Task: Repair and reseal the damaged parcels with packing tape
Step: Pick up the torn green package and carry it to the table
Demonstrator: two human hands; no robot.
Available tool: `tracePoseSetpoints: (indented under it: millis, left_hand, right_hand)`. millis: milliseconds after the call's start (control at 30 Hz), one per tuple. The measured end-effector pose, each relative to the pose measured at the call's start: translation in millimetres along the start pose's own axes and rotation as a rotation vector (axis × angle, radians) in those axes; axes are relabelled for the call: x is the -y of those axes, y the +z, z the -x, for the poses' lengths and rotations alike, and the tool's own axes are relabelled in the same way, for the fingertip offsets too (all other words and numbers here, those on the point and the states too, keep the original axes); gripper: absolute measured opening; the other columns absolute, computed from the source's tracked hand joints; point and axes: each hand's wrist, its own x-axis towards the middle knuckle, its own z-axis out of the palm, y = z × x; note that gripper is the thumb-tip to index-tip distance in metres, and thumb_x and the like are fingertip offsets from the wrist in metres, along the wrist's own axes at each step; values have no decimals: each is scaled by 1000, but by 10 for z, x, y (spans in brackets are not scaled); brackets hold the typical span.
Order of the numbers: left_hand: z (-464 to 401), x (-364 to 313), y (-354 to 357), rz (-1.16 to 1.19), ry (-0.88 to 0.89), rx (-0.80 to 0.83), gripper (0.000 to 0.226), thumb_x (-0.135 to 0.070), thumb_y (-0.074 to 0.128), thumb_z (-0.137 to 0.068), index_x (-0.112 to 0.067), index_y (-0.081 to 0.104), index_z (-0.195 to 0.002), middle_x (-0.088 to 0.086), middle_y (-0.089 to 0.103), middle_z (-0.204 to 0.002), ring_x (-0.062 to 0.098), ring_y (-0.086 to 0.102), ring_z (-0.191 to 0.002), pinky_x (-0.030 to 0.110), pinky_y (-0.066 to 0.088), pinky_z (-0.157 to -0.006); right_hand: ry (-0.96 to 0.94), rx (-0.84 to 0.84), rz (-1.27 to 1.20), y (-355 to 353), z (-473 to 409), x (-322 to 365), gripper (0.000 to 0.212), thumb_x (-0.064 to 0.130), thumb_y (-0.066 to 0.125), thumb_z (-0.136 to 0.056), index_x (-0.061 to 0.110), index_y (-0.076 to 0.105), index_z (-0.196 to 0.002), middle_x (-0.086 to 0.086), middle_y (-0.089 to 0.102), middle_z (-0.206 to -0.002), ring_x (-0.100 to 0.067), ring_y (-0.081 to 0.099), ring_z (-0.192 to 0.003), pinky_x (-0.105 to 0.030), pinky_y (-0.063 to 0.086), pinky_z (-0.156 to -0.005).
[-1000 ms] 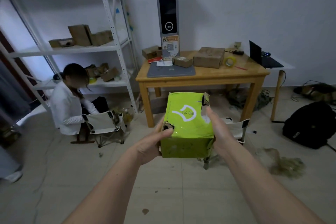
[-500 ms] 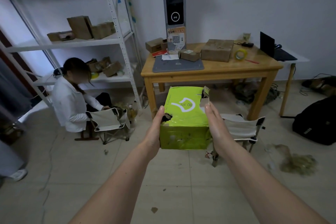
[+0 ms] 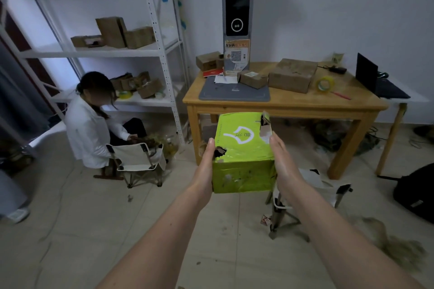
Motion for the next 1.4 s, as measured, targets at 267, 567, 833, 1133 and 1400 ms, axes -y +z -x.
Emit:
tracePoseSetpoints:
  millis: [267,567,833,1133,1400]
  left_hand:
    - [-597,-171,85,-32,8,-105,58,-75,45,-85,-30,69,-113,6,72,-113,29,69,-103,51,55,-91]
    - [-1533,-628,-225,-69,-19,-149,85,-92,51,-59,-33,67,-118,4,66,-124,30,63,-113,52,51,-97]
    - [-2504,-1210,-690,-88,-102,-98,56,-73,47,-85,-27,72,-105,6,74,-105,31,69,-99,50,55,-89]
    - [-3247,-1289,-864,-76,-161,-67,61,-78,54,-71,-30,71,-104,4,73,-110,30,68,-102,53,51,-96]
    - [-3924,-1431,-785,-83,-139,-91,53,-76,51,-79,-32,72,-101,4,71,-113,30,66,-106,54,49,-99]
  right_hand:
    - [68,55,-90,-4,-555,41,45,32,49,-99,31,39,-143,6,59,-127,-6,62,-98,-22,51,-60]
    - [56,-78,-41,480,-1509,83,39,21,54,-96,20,51,-134,6,66,-109,-8,62,-93,-27,47,-68]
    - [67,-172,-66,1077,-2345,129,34,26,61,-90,18,54,-123,1,65,-105,-12,60,-89,-30,46,-69]
    - [121,-202,-32,1267,-2995,40,26,29,55,-93,16,61,-114,-3,69,-104,-21,64,-97,-39,49,-91]
    - [220,-70,-190,1331,-3720,-63,60,57,65,-71,26,60,-122,-5,70,-113,-27,69,-99,-51,54,-87]
